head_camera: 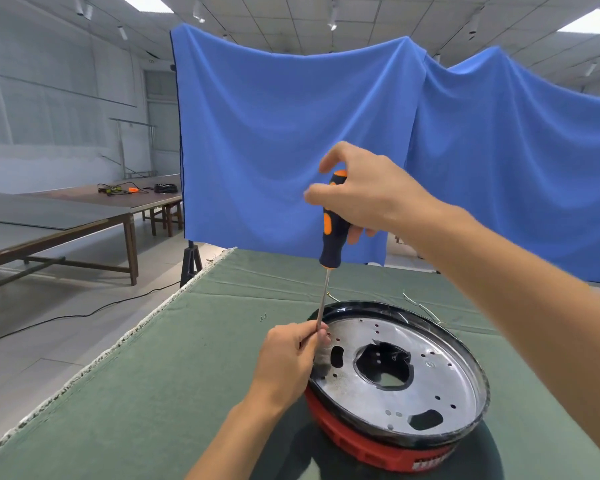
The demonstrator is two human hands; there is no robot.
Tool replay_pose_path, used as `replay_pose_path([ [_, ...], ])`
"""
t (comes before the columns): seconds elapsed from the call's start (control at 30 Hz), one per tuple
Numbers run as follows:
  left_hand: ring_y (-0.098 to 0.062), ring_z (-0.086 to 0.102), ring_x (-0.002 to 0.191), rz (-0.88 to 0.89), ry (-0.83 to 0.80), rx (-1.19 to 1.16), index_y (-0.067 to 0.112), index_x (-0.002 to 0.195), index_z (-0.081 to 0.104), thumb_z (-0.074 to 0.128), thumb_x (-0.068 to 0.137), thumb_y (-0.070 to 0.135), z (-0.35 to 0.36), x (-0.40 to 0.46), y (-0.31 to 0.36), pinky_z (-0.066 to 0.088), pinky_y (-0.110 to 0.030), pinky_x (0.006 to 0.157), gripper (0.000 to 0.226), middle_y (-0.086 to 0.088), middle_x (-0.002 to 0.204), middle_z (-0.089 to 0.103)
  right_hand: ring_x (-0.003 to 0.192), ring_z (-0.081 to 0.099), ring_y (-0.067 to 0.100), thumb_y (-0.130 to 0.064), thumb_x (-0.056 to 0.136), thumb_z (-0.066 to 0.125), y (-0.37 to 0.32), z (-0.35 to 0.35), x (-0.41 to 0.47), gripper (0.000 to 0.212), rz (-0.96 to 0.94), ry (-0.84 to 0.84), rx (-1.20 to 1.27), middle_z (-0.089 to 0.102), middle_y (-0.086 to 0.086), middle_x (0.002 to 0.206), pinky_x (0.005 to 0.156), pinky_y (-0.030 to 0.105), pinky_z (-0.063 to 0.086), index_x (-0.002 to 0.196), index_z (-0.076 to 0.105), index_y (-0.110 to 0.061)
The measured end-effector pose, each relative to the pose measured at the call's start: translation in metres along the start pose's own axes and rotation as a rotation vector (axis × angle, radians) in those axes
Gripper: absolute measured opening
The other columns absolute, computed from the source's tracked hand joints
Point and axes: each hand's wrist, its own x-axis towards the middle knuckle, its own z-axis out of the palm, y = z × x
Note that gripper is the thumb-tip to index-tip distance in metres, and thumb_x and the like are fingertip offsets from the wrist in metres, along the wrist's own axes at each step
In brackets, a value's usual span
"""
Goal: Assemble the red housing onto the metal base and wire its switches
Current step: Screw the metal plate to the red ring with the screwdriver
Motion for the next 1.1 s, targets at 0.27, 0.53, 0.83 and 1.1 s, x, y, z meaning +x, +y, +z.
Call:
replay_pose_path([
  [0.27, 0.004, 0.057, 0.096, 0.005, 0.056, 0.012, 0.025, 0.091, 0.075, 0.067, 0.088, 0.018, 0.003, -0.005, -0.004, 0.04, -0.007, 0.079, 0.011, 0.022, 0.085, 0.064, 0.051, 0.054, 0.016, -0.06, 0.083, 0.05, -0.016, -0.008, 0.006, 0.051, -0.005, 0.071, -0.537, 0.054, 0.0, 0.056, 0.049, 0.024, 0.03, 0.06, 0.044, -0.015],
  [0.53, 0.008, 0.052, 0.109, -0.026, 0.093, -0.141, 0.03, 0.101, 0.071, 0.058, 0.093, 0.018, 0.007, -0.014, -0.006, 0.038, -0.009, 0.093, 0.019, 0.018, 0.107, 0.066, 0.04, 0.053, 0.017, -0.029, 0.092, 0.047, -0.03, -0.012, 0.004, 0.031, -0.052, -0.086, -0.575, 0.055, 0.002, 0.054, 0.048, 0.023, 0.033, 0.065, 0.045, -0.014],
  [0.83, -0.003, 0.056, 0.113, -0.265, 0.055, -0.211, 0.026, 0.118, 0.059, 0.037, 0.098, 0.009, 0.013, -0.016, -0.019, 0.042, -0.028, 0.101, 0.034, 0.008, 0.12, 0.064, 0.044, 0.052, 0.018, -0.033, 0.097, 0.038, -0.045, -0.014, -0.005, 0.035, -0.077, -0.167, -0.63, 0.055, 0.002, 0.059, 0.048, 0.024, 0.031, 0.069, 0.046, -0.013],
  [1.1, -0.007, 0.053, 0.119, -0.281, 0.054, -0.178, 0.018, 0.127, 0.06, 0.039, 0.098, 0.009, 0.013, -0.015, -0.023, 0.038, -0.027, 0.106, 0.037, 0.008, 0.125, 0.062, 0.034, 0.055, 0.017, -0.028, 0.091, 0.048, -0.039, -0.017, -0.005, 0.024, -0.059, -0.19, -0.606, 0.057, 0.001, 0.052, 0.049, 0.022, 0.037, 0.071, 0.048, -0.014],
])
